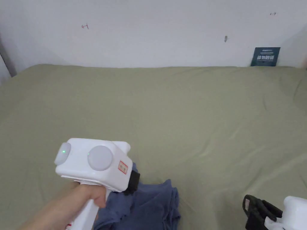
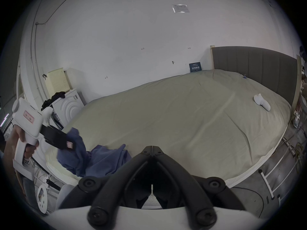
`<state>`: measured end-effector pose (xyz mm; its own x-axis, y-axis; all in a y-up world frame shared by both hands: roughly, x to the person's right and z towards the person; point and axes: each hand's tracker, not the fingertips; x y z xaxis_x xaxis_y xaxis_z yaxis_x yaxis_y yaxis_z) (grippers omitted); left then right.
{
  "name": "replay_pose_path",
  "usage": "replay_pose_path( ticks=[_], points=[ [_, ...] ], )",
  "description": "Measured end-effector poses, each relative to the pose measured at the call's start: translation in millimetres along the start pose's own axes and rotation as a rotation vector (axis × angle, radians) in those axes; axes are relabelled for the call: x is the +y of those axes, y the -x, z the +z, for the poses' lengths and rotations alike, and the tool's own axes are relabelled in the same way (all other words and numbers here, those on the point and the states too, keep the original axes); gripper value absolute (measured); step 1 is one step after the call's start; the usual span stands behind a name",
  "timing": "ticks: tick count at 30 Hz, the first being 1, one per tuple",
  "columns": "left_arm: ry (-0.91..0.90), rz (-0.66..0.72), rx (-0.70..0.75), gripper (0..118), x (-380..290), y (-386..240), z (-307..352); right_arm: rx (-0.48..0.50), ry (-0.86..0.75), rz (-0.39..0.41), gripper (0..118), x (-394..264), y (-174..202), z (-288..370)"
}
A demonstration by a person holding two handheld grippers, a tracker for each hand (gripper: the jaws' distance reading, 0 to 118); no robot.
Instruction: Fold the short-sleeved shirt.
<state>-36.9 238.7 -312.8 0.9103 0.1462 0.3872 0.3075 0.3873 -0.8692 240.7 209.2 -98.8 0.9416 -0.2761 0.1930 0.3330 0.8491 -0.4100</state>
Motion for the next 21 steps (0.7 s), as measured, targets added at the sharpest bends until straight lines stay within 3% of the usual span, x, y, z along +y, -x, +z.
replay_pose_path(
  ticks=[4, 5, 8, 13, 14, 15, 16, 17, 18, 21],
  points=[
    [0.045, -0.080, 0.006, 13, 6, -46, -60, -0.029, 0.004, -0.044, 2, -1, -11, 2],
    [0.058, -0.099, 0.025, 24, 6, -58, -73, -0.032, 0.005, -0.052, 2, -2, -13, 2],
    [0.091, -0.151, -0.045, 114, 1, -70, -96, -0.046, 0.009, -0.060, 2, -3, -17, 4],
    [-0.018, -0.085, -0.119, 116, -3, -49, -48, -0.049, 0.021, -0.047, 2, -2, -21, 3],
    [-0.048, -0.042, -0.151, 110, -4, -38, -36, -0.049, 0.027, -0.047, 2, -3, -21, 2],
    [-0.081, 0.007, -0.185, 97, -5, -25, -24, -0.047, 0.030, -0.052, 2, -3, -20, 0],
    [-0.137, 0.048, -0.254, 71, -6, -11, -13, -0.041, 0.030, -0.061, 2, -4, -19, -2],
    [-0.149, 0.071, -0.297, 16, -6, -2, -11, -0.038, 0.031, -0.067, 2, -5, -18, -4],
    [-0.150, 0.103, -0.335, 0, -5, 5, -14, -0.034, 0.036, -0.071, 2, -5, -16, -7],
    [-0.116, 0.177, -0.448, 0, -5, 14, -45, -0.031, 0.056, -0.075, 2, -6, -12, -15]
  ],
)
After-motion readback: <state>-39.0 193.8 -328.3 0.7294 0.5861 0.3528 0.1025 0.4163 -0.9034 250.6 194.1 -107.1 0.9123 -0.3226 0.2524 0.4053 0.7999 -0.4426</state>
